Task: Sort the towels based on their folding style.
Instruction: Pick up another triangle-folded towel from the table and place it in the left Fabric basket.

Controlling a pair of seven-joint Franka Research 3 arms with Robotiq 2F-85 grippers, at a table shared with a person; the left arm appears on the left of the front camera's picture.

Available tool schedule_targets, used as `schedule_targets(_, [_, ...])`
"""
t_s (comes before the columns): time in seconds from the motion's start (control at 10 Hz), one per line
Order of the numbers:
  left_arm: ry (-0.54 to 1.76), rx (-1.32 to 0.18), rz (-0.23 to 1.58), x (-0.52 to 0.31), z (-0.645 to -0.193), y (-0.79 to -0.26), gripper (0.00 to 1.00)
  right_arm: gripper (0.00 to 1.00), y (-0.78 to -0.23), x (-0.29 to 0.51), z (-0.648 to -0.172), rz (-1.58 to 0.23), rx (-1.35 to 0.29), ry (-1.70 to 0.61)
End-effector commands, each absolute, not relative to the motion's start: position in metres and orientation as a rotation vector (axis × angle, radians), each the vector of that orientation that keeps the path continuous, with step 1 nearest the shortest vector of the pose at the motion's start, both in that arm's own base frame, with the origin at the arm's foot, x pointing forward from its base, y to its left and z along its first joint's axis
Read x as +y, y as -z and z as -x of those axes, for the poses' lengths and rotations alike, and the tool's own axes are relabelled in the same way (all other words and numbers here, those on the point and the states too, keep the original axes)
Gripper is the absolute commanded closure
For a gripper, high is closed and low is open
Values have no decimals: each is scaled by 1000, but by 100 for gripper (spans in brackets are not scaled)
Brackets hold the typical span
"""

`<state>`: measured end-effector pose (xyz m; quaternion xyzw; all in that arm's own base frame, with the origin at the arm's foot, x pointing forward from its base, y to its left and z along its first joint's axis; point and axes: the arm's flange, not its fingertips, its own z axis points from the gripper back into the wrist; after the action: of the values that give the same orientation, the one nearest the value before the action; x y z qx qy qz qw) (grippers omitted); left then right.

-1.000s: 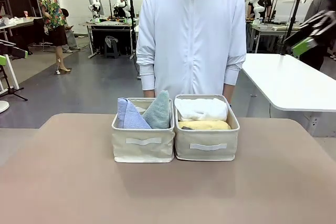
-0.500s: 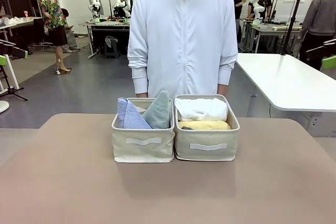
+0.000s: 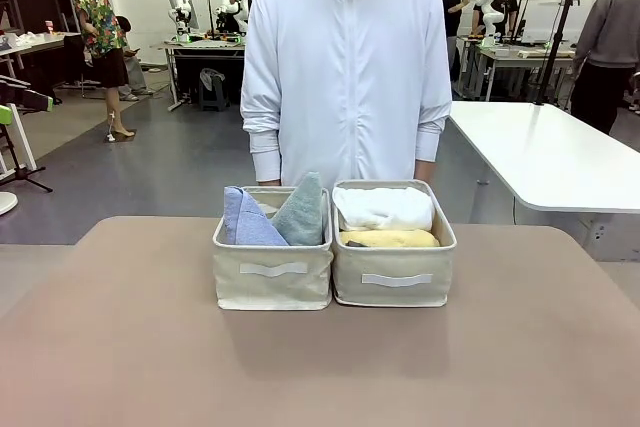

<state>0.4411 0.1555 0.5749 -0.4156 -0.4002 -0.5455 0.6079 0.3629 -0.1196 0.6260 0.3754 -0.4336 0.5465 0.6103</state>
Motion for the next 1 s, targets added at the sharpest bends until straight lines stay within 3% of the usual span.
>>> schedule_targets(0.0, [1264, -934, 962, 155, -440, -577, 0, 0, -615, -109, -371, -870, -998, -1236])
schedule_targets(0.9, [1264, -934, 962, 155, -440, -577, 0, 0, -615, -109, -371, -870, -998, -1236])
